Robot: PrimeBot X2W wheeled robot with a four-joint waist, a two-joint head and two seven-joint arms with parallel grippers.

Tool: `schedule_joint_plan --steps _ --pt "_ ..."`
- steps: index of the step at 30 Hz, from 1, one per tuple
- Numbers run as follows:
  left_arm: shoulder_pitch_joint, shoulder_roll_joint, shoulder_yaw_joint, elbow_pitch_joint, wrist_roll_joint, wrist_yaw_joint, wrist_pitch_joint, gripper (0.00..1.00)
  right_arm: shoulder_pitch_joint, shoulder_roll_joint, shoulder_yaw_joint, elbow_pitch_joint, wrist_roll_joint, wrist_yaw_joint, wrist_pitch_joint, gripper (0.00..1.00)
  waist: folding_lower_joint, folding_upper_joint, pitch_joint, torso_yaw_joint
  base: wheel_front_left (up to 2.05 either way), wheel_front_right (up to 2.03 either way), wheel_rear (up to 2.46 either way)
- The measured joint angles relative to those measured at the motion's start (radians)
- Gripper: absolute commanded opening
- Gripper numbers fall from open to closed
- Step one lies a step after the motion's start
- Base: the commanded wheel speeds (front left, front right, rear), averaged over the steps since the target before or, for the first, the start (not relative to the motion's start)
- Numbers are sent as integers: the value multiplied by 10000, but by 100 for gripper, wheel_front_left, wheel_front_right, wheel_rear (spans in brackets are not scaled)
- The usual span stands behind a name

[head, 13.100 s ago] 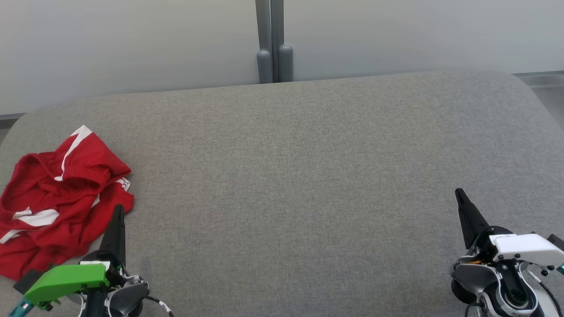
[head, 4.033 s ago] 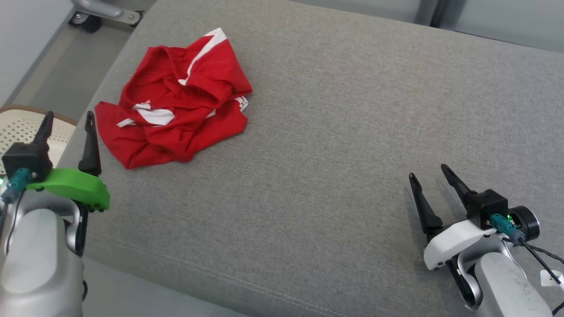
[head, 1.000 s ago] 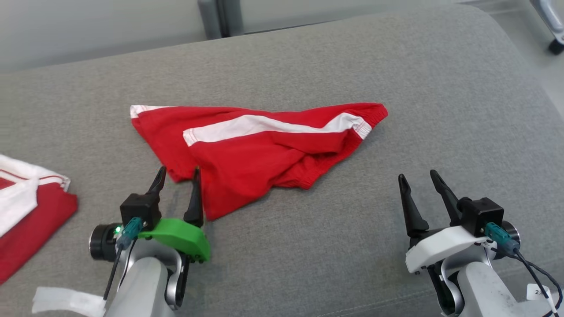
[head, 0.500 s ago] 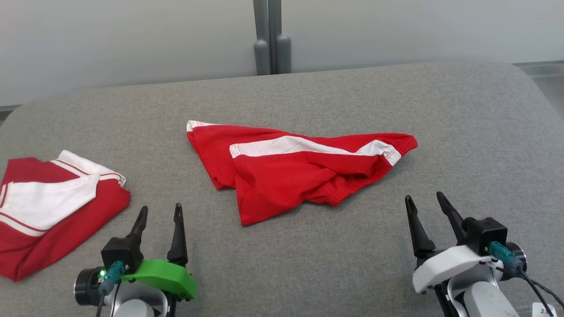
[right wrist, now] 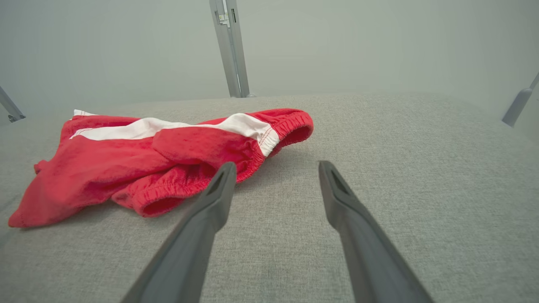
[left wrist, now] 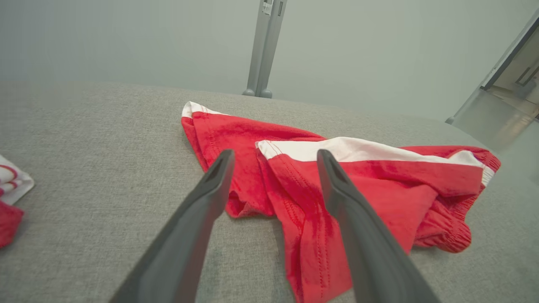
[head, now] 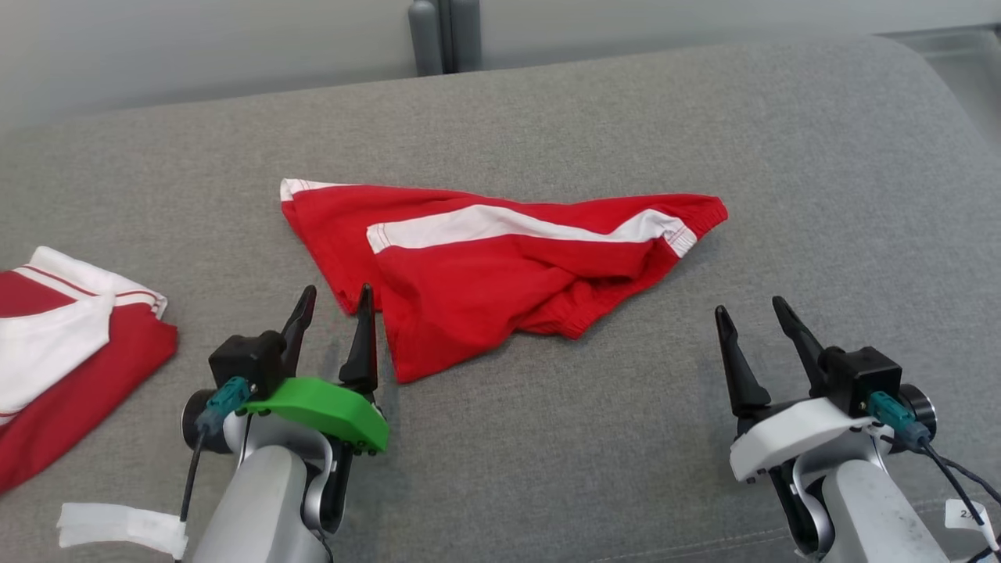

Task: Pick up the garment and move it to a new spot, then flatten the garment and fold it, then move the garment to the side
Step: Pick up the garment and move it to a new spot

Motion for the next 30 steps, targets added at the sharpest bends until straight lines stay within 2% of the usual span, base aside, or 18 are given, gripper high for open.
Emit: schedule_joint_plan --steps 9,17,18,19,20,21,22,30 --pt "-1037 2 -255 1636 -1018 -134 0 100 -329 -13 -201 -48 33 0 0 100 0 0 875 -748 0 0 0" --pt "-1337 -6 -652 2625 -1501 -295 -4 100 -431 40 -199 -42 33 0 0 100 0 0 1294 -1283 0 0 0" --pt "-1401 -2 -717 2725 -1509 -295 -8 91 -431 46 -209 -40 33 0 2 100 1 0 1322 -1313 0 0 0" --pt "-1464 -2 -763 2778 -1509 -293 -8 62 -431 52 -226 -38 33 0 0 100 0 0 1343 -1330 0 0 0" --pt "-1511 -2 -788 2813 -1509 -293 -8 36 -431 59 -245 -36 31 0 0 100 0 0 1355 -1331 0 0 0" --pt "-1535 -2 -805 2786 -1467 -293 -6 14 -431 63 -274 -36 31 0 0 100 0 0 1356 -1316 0 0 0" --pt "-1539 -2 -773 2696 -1361 -288 -4 0 -431 63 -295 -36 29 0 0 100 0 0 1355 -1294 0 0 0" --pt "-997 2 -320 1756 -740 -349 -2 0 -344 111 -454 65 17 0 0 100 0 0 1136 -980 0 0 0"
